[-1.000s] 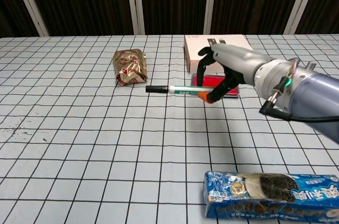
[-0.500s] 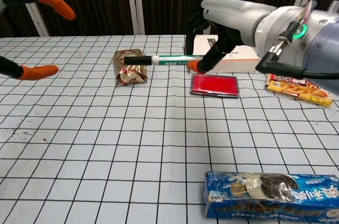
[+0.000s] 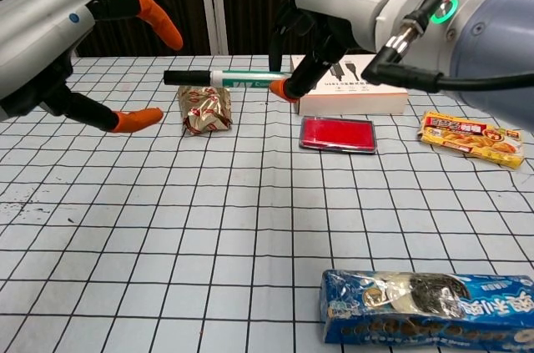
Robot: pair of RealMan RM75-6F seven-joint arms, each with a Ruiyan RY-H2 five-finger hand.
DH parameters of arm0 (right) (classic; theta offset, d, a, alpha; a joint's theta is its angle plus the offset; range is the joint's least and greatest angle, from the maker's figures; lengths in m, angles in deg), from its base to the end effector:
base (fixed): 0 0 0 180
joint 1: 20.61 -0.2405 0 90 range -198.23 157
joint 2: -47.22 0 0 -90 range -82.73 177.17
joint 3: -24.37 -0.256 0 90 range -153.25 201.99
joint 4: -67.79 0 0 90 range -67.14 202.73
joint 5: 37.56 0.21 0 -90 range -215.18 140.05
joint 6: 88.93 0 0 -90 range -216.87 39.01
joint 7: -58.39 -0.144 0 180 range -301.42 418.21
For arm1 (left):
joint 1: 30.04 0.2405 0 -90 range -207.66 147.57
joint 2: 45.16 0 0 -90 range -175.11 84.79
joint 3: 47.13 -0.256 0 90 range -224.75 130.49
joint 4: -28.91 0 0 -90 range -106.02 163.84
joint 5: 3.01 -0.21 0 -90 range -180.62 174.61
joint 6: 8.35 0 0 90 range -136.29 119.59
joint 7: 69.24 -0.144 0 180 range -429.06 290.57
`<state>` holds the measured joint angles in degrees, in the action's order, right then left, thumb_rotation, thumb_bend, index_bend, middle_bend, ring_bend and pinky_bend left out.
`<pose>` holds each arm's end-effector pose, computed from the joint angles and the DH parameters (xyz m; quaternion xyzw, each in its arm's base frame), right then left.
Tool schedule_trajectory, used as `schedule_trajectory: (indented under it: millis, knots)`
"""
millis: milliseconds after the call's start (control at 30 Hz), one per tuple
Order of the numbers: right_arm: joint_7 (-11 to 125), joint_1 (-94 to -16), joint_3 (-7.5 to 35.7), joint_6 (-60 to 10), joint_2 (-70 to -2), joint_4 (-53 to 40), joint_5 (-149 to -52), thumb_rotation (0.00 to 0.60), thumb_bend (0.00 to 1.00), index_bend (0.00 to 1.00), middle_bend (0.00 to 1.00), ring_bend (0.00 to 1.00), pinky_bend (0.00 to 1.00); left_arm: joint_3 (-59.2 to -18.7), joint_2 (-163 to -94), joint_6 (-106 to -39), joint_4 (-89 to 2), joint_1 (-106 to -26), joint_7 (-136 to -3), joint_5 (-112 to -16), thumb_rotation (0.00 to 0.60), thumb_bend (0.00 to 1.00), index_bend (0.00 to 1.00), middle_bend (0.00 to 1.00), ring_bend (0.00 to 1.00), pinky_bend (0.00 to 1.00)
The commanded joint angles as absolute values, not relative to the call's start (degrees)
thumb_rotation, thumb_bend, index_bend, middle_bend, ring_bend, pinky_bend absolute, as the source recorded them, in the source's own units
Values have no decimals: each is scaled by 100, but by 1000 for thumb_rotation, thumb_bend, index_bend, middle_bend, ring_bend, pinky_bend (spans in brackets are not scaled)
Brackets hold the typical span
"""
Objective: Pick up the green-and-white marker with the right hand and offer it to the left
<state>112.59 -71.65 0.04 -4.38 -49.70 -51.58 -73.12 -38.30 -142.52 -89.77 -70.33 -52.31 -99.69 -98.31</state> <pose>-0.0001 -0.2861 0.0167 0.6606 -0.4495 0.4198 0.4306 -0.0987 0.2294 0.0139 -0.6383 -0.2743 -0.5658 0.4440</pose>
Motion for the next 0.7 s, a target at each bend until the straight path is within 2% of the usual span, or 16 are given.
schedule_trajectory:
  millis: [33,333,700]
  knots:
    - [11254,-7183,-14,-402,-4940,-5156,-7258,600,572,740,79,137,52,-3814,-14238,-9065,-7002,-5205,-9967,-9846,600,324,365,194,0,0]
    - [11103,-7255,16,-443,-4921,-5108,-7169,600,577,750,79,139,53,-3726,-14157,-9213,-6894,-5201,-9720,-9817,600,344,427,227,0,0]
    - [10981,-7344,39,-421,-4912,-5181,-7128,600,580,756,79,140,53,-3635,-14480,-9166,-6401,-5372,-9597,-9715,600,347,443,235,0,0]
